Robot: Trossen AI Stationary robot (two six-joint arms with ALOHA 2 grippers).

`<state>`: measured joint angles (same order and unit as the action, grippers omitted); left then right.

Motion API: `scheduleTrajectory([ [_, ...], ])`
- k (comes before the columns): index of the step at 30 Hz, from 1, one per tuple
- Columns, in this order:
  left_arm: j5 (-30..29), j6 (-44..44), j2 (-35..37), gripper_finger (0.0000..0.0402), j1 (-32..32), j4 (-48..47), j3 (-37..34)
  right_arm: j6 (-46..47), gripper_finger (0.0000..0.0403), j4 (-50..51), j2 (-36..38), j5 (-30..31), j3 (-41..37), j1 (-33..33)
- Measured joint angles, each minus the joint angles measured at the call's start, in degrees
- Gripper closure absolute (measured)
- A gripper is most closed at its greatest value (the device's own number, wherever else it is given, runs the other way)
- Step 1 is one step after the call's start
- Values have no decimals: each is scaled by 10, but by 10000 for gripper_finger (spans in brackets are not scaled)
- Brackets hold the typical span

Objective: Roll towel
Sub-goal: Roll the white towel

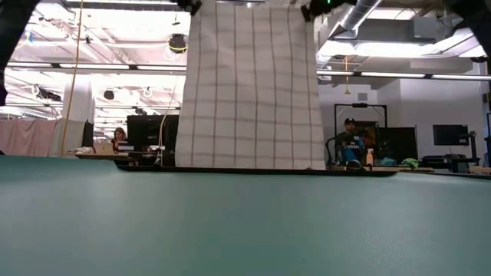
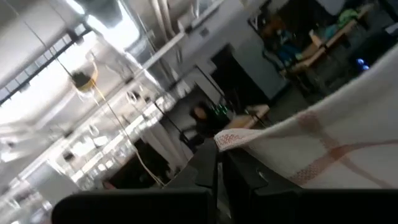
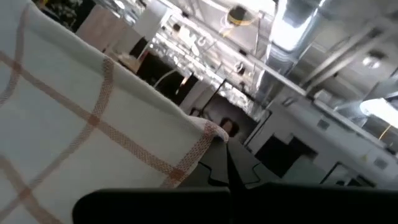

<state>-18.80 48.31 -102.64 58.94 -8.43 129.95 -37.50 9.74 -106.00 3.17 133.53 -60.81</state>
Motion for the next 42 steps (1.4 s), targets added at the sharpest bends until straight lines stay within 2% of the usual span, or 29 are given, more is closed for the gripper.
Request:
scheduleTrajectory([
  [4,1,-20,-39,401,21,-5,0,1,403,-4,-36,-3,0,-20],
  [7,-6,16,-65,401,29,-2,0,-16,403,-19,-53,-3,-1,-25],
  [13,-41,24,-57,401,16,-26,0,4,403,-9,-42,-5,0,-18],
  [15,-38,2,-42,401,10,-67,0,31,403,23,-29,-5,0,-14],
  [19,11,-43,6,401,0,-181,0,74,403,106,11,-6,0,-6],
  [23,60,-93,57,401,-9,-331,0,106,403,252,56,-36,0,7],
  [26,66,-132,90,401,-16,-451,0,153,403,372,89,-69,0,28],
  [30,111,-202,123,401,-26,-594,1,194,403,542,129,-94,0,73],
  [34,156,-262,151,401,-55,-694,0,218,403,690,159,-62,0,153],
  [39,150,-327,183,401,-122,-802,0,291,403,772,198,3,0,278],
  [42,150,-377,208,401,-181,-813,-3,355,403,796,215,57,0,367],
])
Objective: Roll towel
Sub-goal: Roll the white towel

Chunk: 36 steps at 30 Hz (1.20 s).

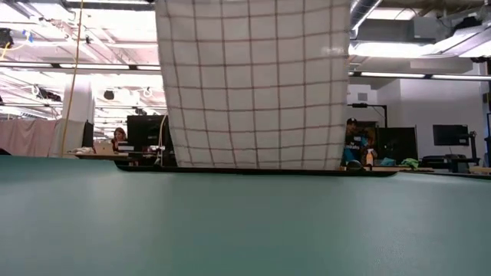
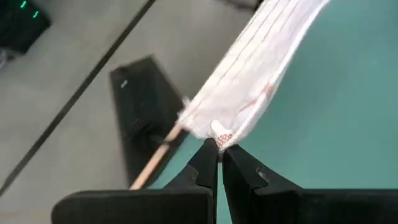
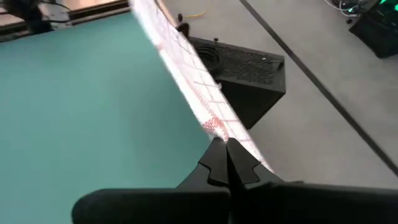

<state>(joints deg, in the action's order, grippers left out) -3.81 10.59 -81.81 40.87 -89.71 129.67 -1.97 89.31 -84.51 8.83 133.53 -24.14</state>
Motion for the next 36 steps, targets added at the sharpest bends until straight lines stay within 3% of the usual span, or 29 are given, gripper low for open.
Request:
scheduleTrajectory([
  [4,-5,-72,45,401,-87,1,-14,98,403,6,16,59,0,126],
  [9,-64,-200,89,401,-208,-3,-43,202,403,7,14,163,0,281],
  [15,-114,-351,135,401,-345,-3,-147,306,403,7,-26,252,0,419],
  [26,-152,-565,132,401,-610,60,-349,464,403,8,-147,321,0,557],
  [31,-175,-678,115,401,-721,101,-365,576,403,8,-179,320,-1,594],
  [36,-175,-805,109,401,-795,82,-365,675,403,8,-179,314,0,629],
])
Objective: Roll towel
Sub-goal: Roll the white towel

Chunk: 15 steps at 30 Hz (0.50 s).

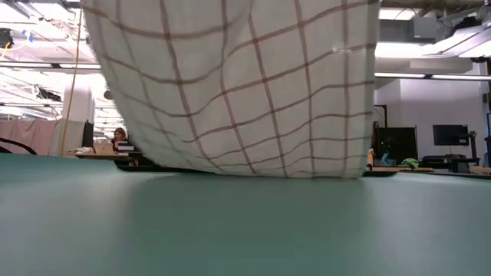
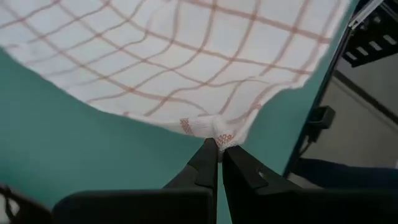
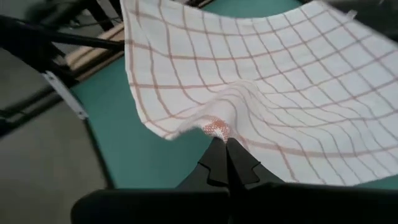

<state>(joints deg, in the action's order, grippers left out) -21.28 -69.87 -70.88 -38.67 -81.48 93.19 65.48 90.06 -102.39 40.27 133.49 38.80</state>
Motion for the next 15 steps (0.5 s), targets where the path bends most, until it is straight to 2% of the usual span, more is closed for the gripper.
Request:
scheduleTrajectory([
  [8,-8,-94,4,401,-93,-13,0,113,403,-2,0,-26,-8,78],
  [15,-41,-90,4,401,-109,-13,0,241,403,0,-1,-57,-124,90],
])
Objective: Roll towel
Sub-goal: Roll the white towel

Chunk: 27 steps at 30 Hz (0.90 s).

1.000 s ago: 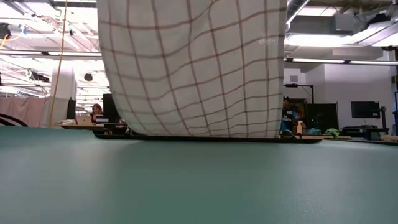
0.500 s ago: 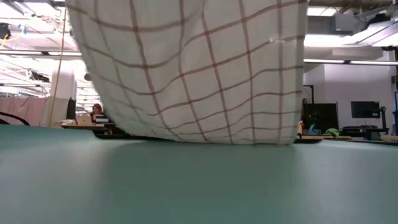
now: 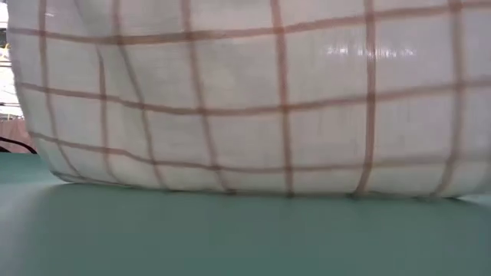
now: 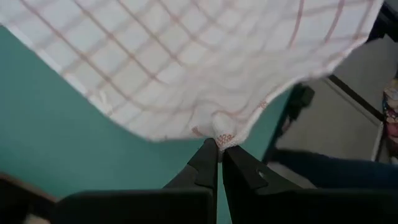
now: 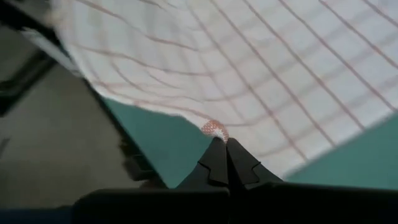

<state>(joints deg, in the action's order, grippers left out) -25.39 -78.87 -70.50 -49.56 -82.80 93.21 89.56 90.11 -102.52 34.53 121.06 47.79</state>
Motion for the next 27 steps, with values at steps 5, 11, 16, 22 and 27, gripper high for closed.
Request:
scheduleTrajectory([
  [5,-73,40,-1,401,5,-8,0,42,403,0,0,-1,-59,-5],
  [11,-144,60,-9,401,57,-73,0,16,403,-1,10,6,-81,-43],
  [16,-166,140,-9,401,122,-71,-4,-31,403,-1,37,37,-81,-83],
  [22,-233,254,-9,401,205,-72,-4,-104,403,0,78,66,-93,-150],
  [27,-252,347,-9,401,281,-70,-6,-119,403,-1,113,30,-161,-204],
])
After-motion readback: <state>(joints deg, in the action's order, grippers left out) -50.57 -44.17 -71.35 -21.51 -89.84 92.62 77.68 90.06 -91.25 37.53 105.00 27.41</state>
